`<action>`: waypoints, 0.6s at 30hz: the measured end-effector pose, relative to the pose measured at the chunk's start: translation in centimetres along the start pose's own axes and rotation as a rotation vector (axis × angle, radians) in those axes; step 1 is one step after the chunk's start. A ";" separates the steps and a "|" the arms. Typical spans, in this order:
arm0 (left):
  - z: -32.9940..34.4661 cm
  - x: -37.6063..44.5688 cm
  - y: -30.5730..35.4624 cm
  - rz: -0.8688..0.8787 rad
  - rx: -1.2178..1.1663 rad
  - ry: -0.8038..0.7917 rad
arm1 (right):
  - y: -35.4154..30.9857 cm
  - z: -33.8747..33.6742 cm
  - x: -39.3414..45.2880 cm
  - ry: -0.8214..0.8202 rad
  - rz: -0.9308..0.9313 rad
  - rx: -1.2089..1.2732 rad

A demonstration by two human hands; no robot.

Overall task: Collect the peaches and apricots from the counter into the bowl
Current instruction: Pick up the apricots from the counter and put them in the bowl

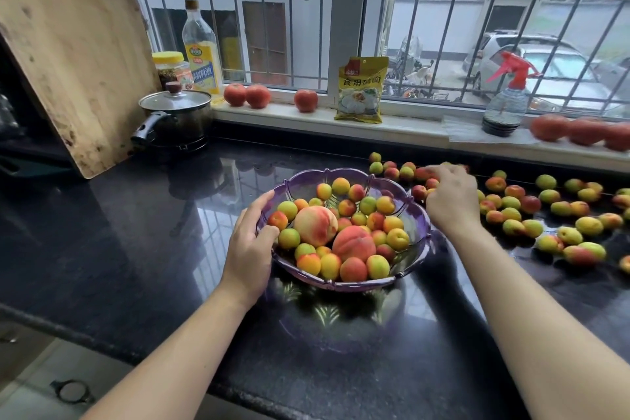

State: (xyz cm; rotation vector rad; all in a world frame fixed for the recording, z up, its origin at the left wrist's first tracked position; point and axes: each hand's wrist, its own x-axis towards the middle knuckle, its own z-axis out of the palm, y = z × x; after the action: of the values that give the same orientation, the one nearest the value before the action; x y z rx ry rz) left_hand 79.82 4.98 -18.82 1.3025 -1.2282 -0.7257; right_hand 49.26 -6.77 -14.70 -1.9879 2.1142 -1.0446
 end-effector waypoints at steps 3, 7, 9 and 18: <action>0.1 0.0 0.1 0.002 -0.009 -0.002 | 1.7 1.6 -1.8 -0.199 -0.011 -0.106; 0.0 -0.1 0.0 -0.002 -0.018 -0.004 | 1.9 2.1 -2.0 -0.284 0.008 -0.175; 0.1 0.0 0.0 -0.006 -0.022 -0.003 | 2.0 2.1 -1.9 -0.258 0.017 -0.171; 0.1 0.0 0.0 -0.005 -0.021 0.000 | 2.4 3.3 0.0 -0.358 -0.052 -0.314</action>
State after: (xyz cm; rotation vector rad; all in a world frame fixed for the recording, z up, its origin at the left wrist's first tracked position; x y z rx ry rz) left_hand 79.75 4.95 -18.81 1.2886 -1.2149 -0.7404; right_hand 48.76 -8.30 -18.48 -2.1683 2.1339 -0.3340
